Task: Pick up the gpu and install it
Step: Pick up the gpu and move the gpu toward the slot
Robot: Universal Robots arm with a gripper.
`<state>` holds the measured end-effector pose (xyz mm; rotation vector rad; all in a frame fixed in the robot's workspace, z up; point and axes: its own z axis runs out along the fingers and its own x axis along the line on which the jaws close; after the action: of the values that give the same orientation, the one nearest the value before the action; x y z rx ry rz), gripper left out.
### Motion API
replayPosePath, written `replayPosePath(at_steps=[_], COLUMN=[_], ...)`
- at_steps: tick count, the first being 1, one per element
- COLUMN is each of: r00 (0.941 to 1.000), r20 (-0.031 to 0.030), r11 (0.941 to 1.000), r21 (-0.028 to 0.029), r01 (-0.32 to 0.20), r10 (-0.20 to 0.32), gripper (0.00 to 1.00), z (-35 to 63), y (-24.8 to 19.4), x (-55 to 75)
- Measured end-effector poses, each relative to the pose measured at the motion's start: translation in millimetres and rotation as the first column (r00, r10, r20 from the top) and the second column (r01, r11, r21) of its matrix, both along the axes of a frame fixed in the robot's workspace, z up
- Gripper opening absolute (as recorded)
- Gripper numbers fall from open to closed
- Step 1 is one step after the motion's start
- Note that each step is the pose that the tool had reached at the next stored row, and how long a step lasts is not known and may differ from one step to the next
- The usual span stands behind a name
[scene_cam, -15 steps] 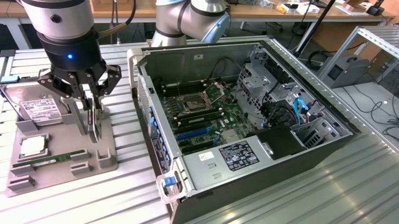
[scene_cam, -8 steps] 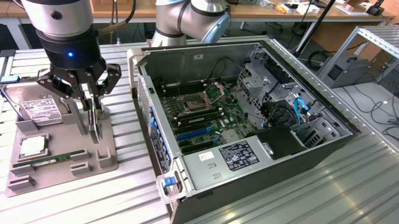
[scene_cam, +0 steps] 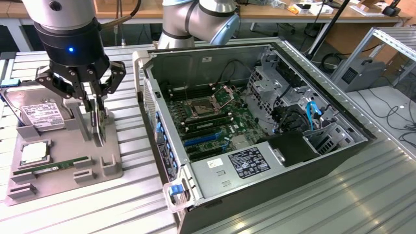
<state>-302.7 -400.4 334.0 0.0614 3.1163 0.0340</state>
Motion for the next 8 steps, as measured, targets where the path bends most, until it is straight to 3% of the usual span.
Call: replayPosePath(at_steps=[8], r00=[1.0000], r20=[-0.0001], r11=[1.0000], r21=[-0.0001], r01=[0.000], r10=[0.000], gripper=[0.27], z=[8.4], y=[0.0], x=[0.0])
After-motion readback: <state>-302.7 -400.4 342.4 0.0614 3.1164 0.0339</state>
